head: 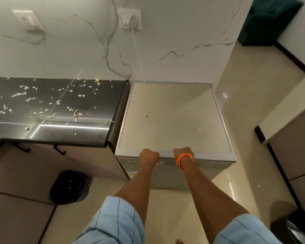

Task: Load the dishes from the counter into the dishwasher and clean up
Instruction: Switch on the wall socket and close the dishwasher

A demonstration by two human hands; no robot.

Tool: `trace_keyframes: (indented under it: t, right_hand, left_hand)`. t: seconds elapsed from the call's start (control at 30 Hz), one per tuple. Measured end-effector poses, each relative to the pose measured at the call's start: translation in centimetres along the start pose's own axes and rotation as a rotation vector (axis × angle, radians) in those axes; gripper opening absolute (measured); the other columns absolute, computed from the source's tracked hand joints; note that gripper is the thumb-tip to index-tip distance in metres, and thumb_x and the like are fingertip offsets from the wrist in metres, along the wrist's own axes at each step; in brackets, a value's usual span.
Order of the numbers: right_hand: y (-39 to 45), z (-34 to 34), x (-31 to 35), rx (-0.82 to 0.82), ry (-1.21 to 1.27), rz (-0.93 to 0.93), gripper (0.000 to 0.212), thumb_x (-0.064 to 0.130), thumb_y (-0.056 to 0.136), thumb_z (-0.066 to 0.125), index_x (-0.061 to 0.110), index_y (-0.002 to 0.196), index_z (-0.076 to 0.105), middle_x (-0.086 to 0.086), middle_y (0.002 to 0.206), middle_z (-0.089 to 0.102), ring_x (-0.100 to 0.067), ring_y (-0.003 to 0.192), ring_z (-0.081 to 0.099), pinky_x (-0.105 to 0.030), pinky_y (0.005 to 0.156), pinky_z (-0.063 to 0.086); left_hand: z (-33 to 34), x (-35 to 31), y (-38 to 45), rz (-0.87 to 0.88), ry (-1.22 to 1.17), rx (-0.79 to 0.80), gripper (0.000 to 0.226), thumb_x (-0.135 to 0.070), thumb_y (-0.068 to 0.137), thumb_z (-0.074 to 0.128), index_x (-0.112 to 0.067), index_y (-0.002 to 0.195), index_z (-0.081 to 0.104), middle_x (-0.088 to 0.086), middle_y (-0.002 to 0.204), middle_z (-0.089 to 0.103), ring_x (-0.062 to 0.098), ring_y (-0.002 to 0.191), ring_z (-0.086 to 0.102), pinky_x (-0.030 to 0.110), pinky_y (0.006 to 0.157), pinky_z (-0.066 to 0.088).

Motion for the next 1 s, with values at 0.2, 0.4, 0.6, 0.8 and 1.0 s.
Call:
trace_keyframes:
  t: [0.2,0.4,0.6,0.8,1.0]
  right_hand:
    - [-3.1,-0.8,9.2,-0.137,-0.278,-0.35,0.059,0.042,0.093,0.058,0.007,0.139,0.053,-0.014,0.141,0.056,-0.031,0.132,0.05,-0.035,0.107,0.041]
    - [-5.0,-1.9,19.0,-0.263,-0.406,-0.737,0.059,0.047,0.096,0.054,0.01,0.141,0.047,-0.01,0.143,0.053,-0.027,0.135,0.045,-0.037,0.108,0.041]
    - [-3.5,-3.5,27.9,-0.329,-0.479,-0.924,0.067,0.052,0.099,0.046,0.013,0.152,0.033,-0.008,0.161,0.029,-0.022,0.151,0.019,-0.038,0.119,0.029]
    - [-1.7,-5.2,35.4,-0.362,-0.508,-1.031,0.066,0.051,0.1,0.044,0.015,0.154,0.03,-0.006,0.163,0.024,-0.019,0.153,0.013,-0.037,0.12,0.026]
    - [-1.0,-5.6,43.8,-0.411,-0.523,-1.141,0.069,0.052,0.1,0.042,0.016,0.156,0.025,-0.005,0.165,0.018,-0.02,0.154,0.009,-0.038,0.122,0.022]
  left_hand:
    - [-6.4,-7.1,-2.9,0.27,0.203,-0.154,0.029,-0.013,0.087,0.06,-0.011,0.059,0.053,0.0,0.055,0.052,0.012,0.048,0.047,0.022,0.045,0.034]
    - [-11.4,-15.4,-2.2,0.536,0.3,-0.307,0.021,-0.025,0.096,0.059,-0.017,0.109,0.073,0.0,0.109,0.071,0.016,0.094,0.066,0.027,0.078,0.05]
    - [-14.5,-24.7,-0.2,0.716,0.306,-0.425,0.039,-0.032,0.098,0.061,-0.024,0.136,0.062,-0.002,0.139,0.06,0.015,0.13,0.055,0.032,0.105,0.047]
    - [-17.8,-31.9,0.9,0.802,0.336,-0.524,0.05,-0.031,0.099,0.06,-0.02,0.147,0.05,-0.001,0.15,0.051,0.016,0.143,0.04,0.033,0.114,0.04]
    - [-23.0,-37.7,4.0,0.809,0.338,-0.64,0.064,-0.029,0.097,0.061,-0.016,0.155,0.036,0.004,0.16,0.039,0.021,0.15,0.03,0.039,0.12,0.035]
Point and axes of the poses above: each hand's wrist, its own y-axis towards the middle knuckle, its own z-axis out of the palm, x = y × z, the point moved 7 cm from there along y, towards the middle knuckle
